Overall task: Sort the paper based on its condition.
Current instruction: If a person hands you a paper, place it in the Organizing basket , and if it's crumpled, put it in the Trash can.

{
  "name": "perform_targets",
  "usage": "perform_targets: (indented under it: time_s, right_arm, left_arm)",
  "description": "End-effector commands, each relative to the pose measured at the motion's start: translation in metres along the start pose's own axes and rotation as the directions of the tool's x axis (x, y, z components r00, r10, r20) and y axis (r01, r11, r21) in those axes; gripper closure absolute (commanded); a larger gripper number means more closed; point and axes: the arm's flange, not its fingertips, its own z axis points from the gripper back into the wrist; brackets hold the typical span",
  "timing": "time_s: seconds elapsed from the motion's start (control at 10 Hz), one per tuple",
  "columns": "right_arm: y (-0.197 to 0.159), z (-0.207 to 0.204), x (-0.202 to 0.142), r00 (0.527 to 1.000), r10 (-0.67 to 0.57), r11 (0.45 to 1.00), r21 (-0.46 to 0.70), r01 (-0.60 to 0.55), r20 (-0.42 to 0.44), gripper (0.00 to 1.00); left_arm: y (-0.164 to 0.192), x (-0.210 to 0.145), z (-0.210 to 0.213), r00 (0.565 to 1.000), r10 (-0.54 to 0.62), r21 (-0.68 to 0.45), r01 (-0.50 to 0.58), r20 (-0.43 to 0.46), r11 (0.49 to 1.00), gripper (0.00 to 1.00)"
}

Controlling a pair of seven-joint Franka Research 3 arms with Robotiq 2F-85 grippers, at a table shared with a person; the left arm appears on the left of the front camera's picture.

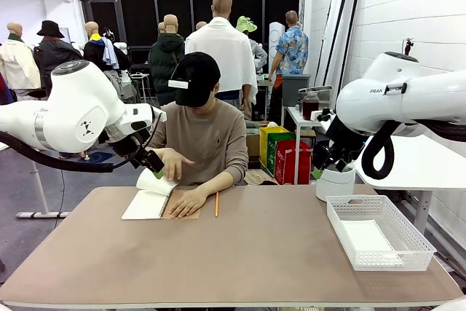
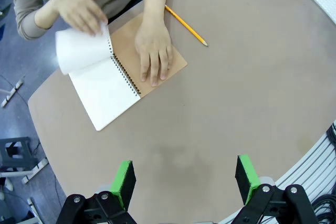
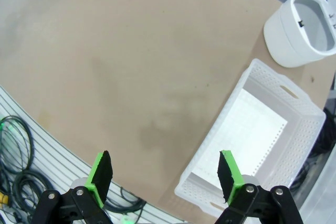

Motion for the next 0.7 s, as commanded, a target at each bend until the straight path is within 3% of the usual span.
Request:
perform_targets:
  time_s: [0.0,0.6]
  right_arm:
    - [0.0003,0.001,0.0003,1.0,0.0,1.0,0.004,0.0,-0.006,0.0]
    - [0.0003,0.001,0.0003,1.0,0.0,1.0,0.004,0.0,-0.006,0.0]
  left_arm:
    - [0.0019,-0.0005,0.0,1.0,-0.005,0.006,0.005,-0.002,1.0,0.0]
    - [0.0019,-0.0005,0.0,1.0,-0.005,0.006,0.005,-0.002,1.0,0.0]
